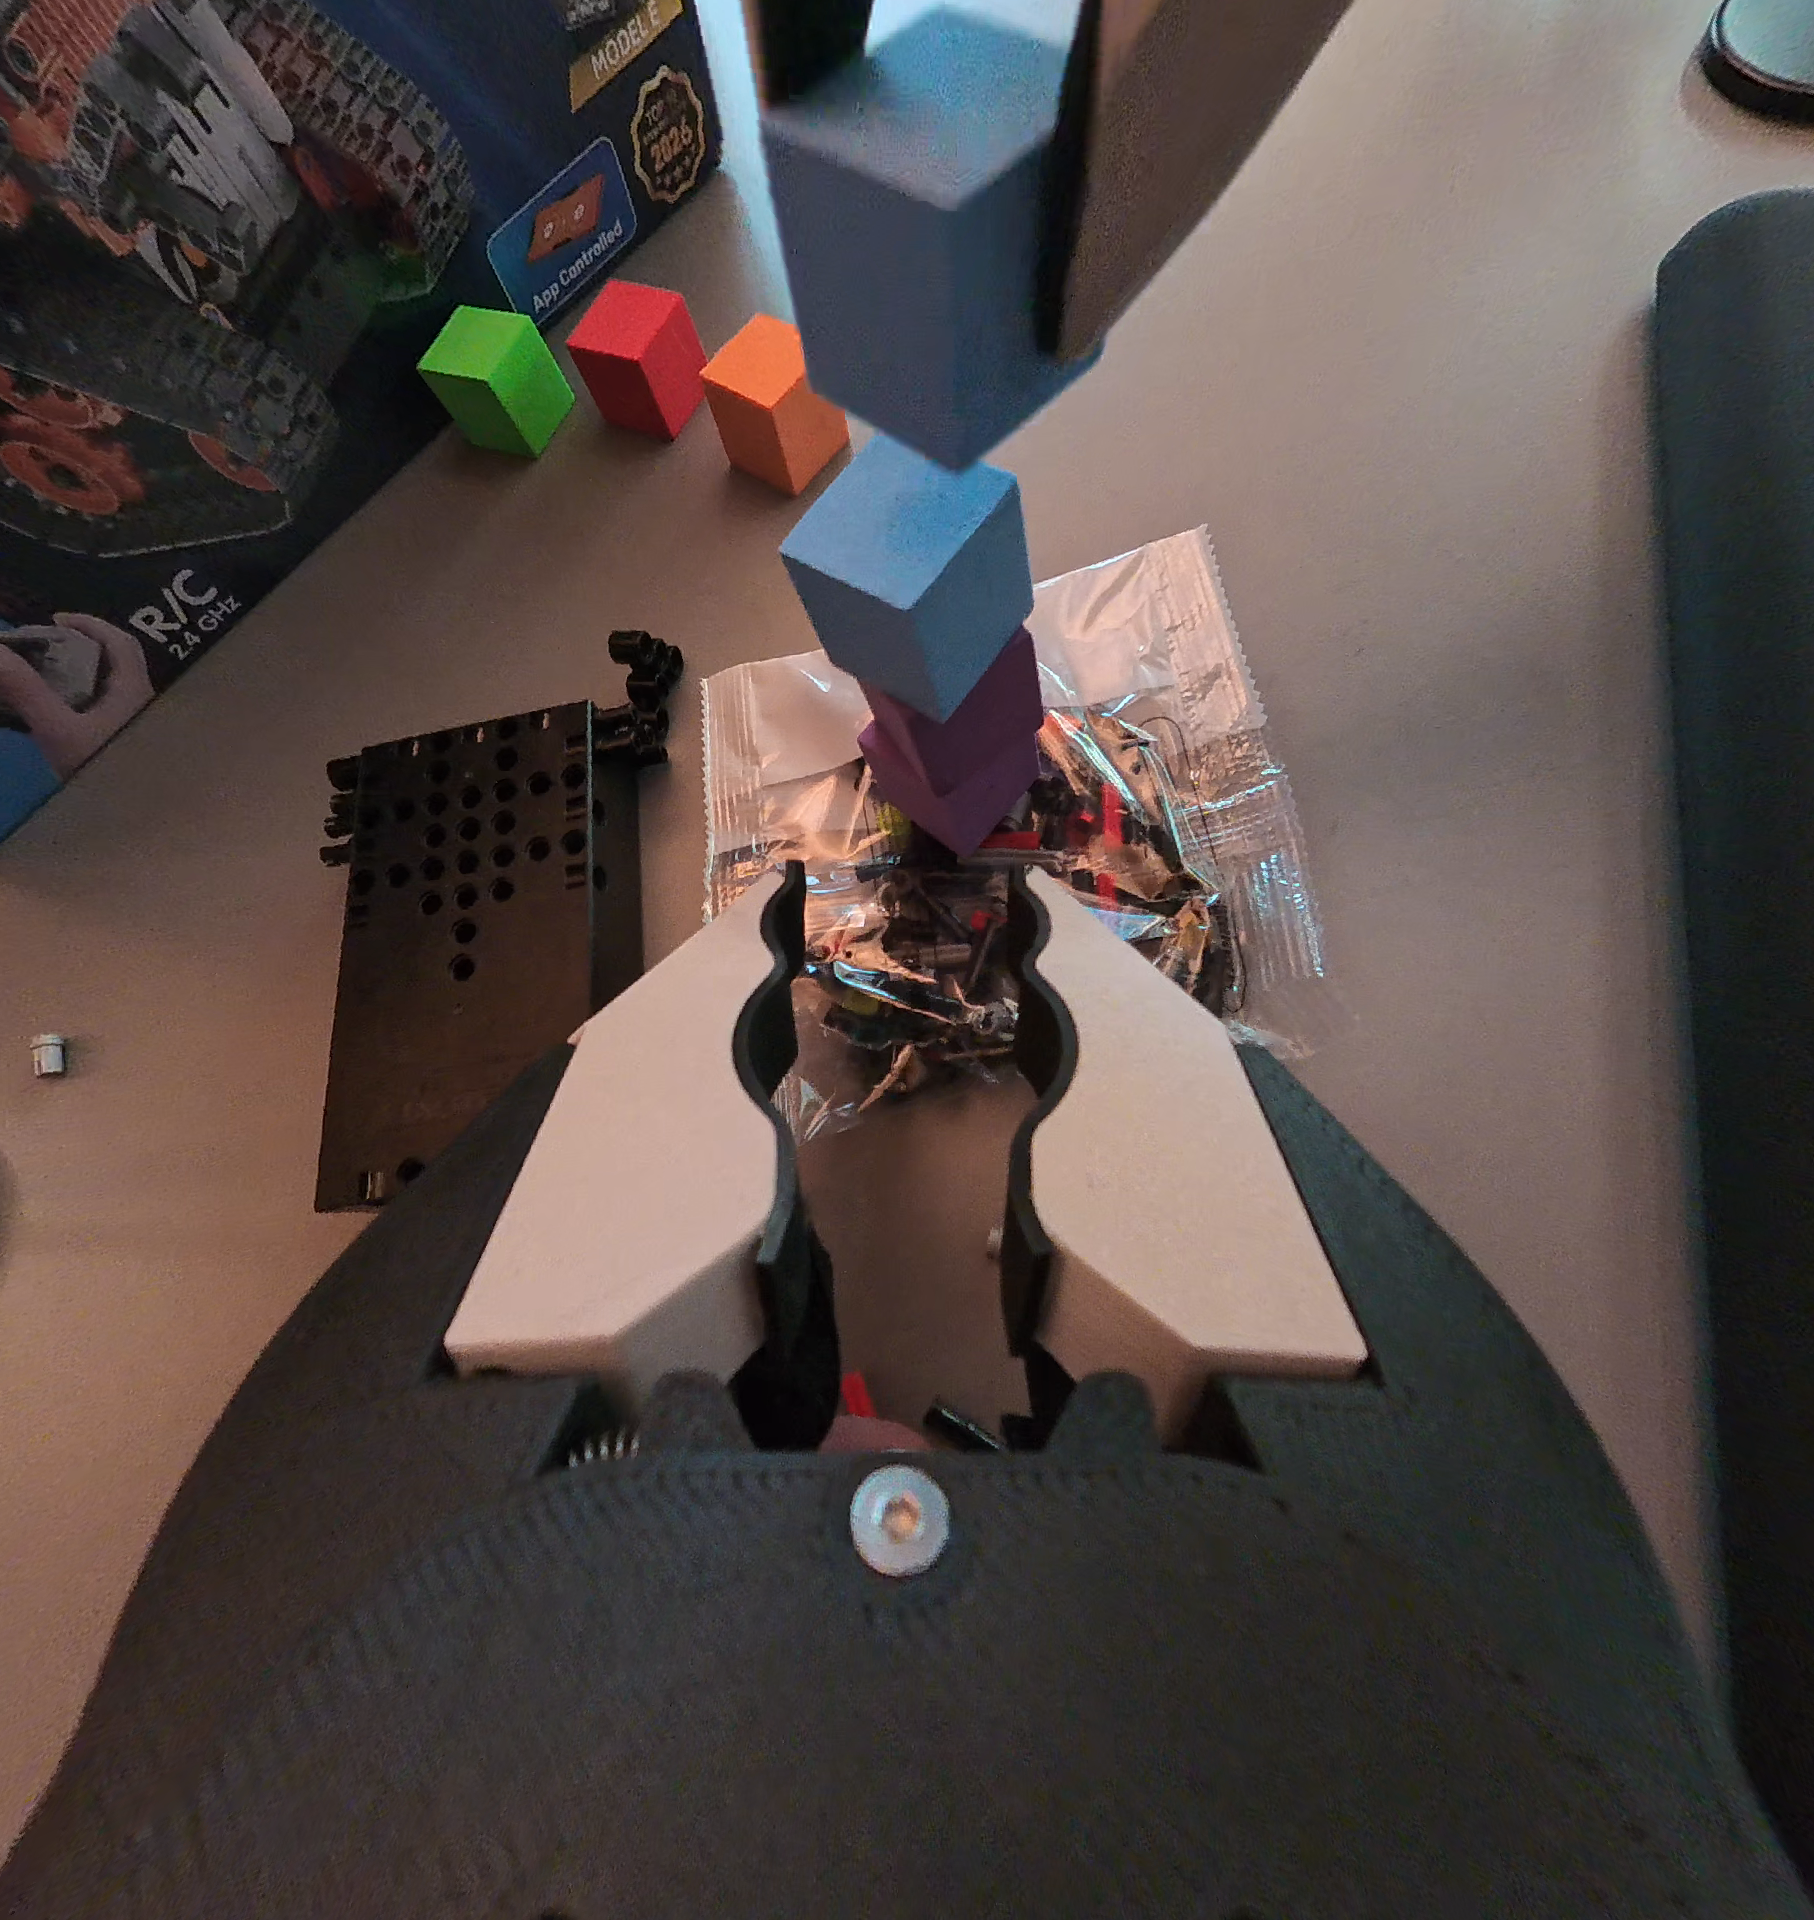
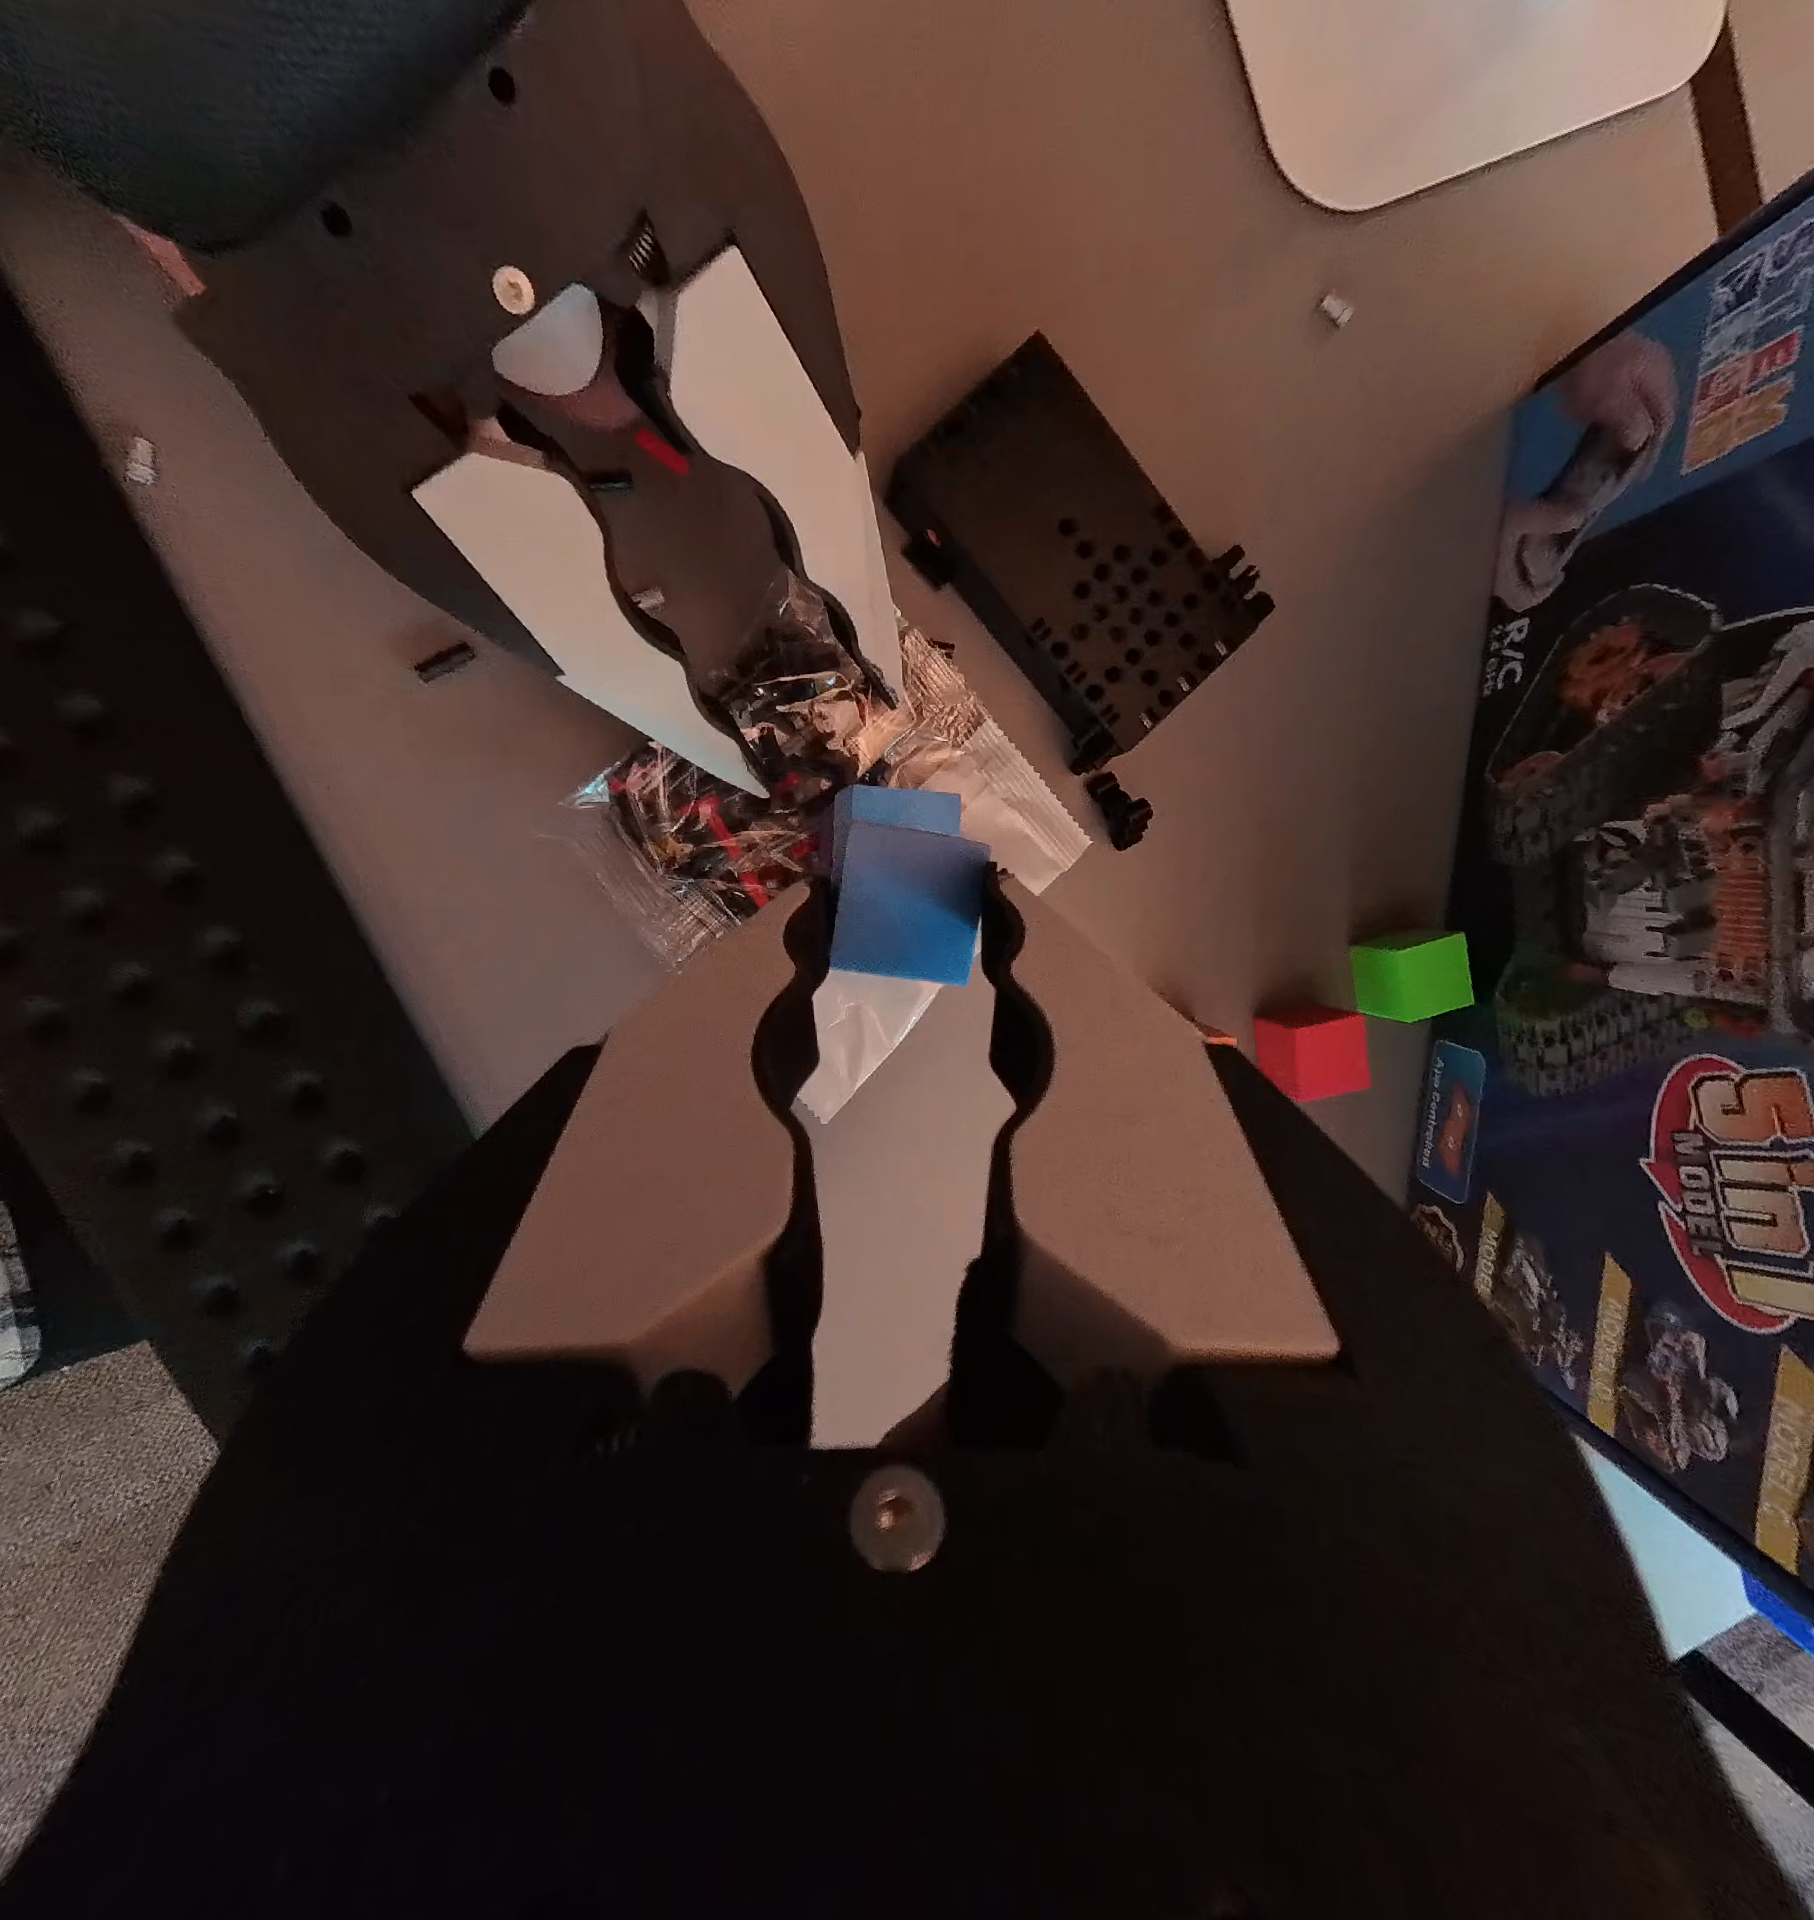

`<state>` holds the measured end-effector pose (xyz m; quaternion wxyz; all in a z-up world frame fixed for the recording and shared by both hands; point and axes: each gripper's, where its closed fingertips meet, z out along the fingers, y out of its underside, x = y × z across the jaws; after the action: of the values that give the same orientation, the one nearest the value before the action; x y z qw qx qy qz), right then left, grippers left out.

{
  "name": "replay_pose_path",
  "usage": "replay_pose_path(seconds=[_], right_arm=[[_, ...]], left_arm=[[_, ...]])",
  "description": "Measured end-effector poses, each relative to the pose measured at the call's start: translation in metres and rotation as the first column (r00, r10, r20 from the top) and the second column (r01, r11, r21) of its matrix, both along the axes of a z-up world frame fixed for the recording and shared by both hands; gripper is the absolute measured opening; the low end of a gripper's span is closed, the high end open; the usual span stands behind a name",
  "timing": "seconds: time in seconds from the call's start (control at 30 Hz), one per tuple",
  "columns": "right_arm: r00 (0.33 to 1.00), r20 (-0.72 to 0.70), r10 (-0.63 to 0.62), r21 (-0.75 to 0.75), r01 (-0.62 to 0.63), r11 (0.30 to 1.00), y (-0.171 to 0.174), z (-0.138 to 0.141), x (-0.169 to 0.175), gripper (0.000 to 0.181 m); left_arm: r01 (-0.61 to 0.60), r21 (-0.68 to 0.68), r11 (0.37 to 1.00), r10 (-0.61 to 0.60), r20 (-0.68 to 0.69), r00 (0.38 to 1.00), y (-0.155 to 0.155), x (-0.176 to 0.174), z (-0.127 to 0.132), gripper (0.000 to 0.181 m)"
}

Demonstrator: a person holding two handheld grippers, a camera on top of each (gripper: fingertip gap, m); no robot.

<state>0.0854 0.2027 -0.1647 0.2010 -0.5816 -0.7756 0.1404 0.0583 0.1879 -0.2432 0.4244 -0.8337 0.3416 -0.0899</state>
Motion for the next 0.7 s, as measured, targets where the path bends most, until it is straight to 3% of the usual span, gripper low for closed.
replay_pose_path(seconds=[0.3,0.47,0.6,0.7], right_arm=[[0.999,0.044,0.001,-0.013,0.000,1.000,0.001,-0.015,-0.009,0.028],[0.999,0.051,-0.001,-0.016,0.002,1.000,0.002,-0.016,-0.007,0.039],[0.998,-0.059,-0.027,-0.022,0.026,0.999,0.008,0.008,-0.004,0.043],[0.979,-0.165,-0.122,-0.031,0.119,0.992,0.035,0.027,0.007,0.042]], left_arm=[[-0.001,-0.001,1.000,0.001,-0.001,1.000,0.000,0.000,0.000,0.037],[-0.002,-0.003,1.000,0.002,-0.001,1.000,0.000,0.000,0.000,0.037],[-0.006,0.000,1.000,0.006,0.004,1.000,0.000,-0.002,0.001,0.038],[-0.010,0.005,1.000,0.010,0.012,1.000,0.001,-0.003,0.004,0.038]])
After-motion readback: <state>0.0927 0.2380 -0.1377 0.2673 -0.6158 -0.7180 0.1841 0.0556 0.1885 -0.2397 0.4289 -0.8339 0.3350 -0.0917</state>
